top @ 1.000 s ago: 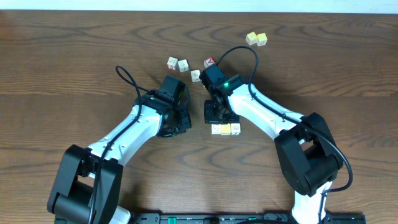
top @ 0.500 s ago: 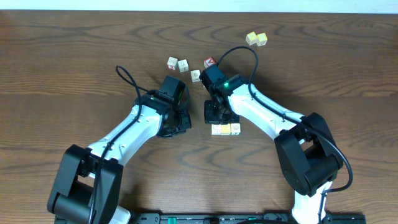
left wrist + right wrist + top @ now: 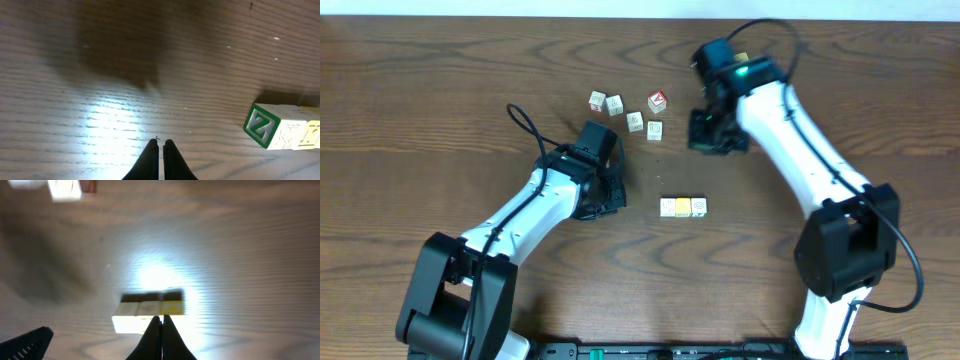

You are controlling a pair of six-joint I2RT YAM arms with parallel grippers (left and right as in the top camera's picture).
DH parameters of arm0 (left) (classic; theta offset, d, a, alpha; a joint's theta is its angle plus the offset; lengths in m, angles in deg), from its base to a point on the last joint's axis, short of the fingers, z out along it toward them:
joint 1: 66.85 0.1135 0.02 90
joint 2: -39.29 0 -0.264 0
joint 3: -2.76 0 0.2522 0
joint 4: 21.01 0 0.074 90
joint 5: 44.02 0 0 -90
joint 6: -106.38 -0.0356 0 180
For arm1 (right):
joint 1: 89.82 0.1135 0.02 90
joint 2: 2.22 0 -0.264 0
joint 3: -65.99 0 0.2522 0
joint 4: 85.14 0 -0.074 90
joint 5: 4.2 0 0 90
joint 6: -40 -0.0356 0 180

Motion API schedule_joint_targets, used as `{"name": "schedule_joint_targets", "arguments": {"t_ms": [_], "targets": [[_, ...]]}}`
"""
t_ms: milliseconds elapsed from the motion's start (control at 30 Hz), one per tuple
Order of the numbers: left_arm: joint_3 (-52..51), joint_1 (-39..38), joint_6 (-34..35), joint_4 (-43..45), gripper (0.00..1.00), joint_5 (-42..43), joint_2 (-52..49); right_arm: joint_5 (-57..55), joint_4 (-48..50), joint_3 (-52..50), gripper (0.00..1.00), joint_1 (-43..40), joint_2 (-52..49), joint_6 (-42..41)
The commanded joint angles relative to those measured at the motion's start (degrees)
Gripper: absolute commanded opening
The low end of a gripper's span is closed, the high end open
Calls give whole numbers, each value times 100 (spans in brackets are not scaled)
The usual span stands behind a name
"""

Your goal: Lift 3 blocks

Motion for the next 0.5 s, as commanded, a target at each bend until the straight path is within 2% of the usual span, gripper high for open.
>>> {"name": "schedule_joint_targets", "arguments": {"t_ms": [0, 200, 467], "targets": [[55, 310, -273, -109, 7, -94, 302, -328, -623, 459, 1, -476, 348, 332], [55, 804, -529, -380, 7, -96, 1086, -1217, -1504, 431, 1, -1110, 979, 337], [55, 1040, -647, -586, 7, -247, 1694, -1165, -1679, 83, 1, -1864, 1539, 719]]}}
